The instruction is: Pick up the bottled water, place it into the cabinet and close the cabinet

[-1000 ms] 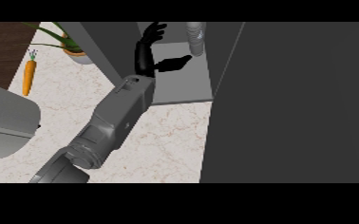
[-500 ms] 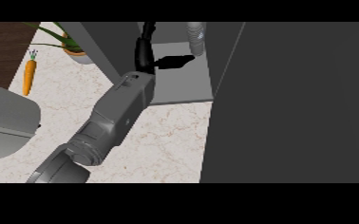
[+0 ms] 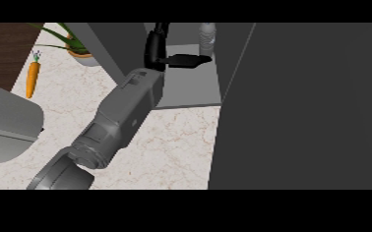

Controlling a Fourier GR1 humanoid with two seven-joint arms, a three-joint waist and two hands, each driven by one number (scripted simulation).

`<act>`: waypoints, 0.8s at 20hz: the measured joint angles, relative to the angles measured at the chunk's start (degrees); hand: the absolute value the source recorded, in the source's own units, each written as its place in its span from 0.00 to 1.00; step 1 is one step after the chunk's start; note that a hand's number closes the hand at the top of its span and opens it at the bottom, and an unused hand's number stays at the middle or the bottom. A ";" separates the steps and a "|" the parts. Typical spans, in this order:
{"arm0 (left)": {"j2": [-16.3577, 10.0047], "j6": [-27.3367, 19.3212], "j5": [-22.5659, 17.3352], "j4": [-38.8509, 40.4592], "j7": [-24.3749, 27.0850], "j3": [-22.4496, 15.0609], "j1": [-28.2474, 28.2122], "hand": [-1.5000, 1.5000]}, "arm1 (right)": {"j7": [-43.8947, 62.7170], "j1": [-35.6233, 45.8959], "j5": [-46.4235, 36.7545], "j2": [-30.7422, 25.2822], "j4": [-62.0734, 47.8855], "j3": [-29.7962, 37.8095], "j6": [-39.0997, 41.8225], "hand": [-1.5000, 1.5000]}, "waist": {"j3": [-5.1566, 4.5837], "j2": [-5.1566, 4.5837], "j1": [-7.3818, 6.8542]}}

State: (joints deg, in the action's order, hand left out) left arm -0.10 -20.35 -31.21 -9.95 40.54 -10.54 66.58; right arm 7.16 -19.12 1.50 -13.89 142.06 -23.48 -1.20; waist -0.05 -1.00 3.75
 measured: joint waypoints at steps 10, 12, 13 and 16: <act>0.10 6.90 -4.69 -12.10 -3.32 -3.78 -5.63 0.00 | 0.36 -0.52 0.01 0.42 0.05 1.01 0.47 0.00 | 0.04 0.97 -1.89; 0.10 6.43 -5.19 -16.06 -4.29 -5.01 -8.10 0.00 | 0.44 -0.82 -0.06 0.48 0.21 0.90 0.42 0.00 | 0.04 1.14 -2.47; 0.10 6.52 -5.69 -18.48 -4.50 -6.13 -10.03 0.00 | 0.53 -0.81 -0.05 0.33 0.26 1.29 0.53 0.00 | 0.04 1.25 -2.72; 0.10 5.33 -5.97 -25.66 -6.33 -8.82 -15.16 1.00 | 1.24 -0.75 -0.42 0.73 0.30 -0.42 -0.12 0.00 | 0.04 1.46 -3.48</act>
State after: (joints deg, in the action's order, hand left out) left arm 0.00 -15.02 -37.18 -35.61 34.21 -19.36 51.42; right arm 8.40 -19.87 1.08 -13.16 142.37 -23.89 -1.32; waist -0.01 0.46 0.27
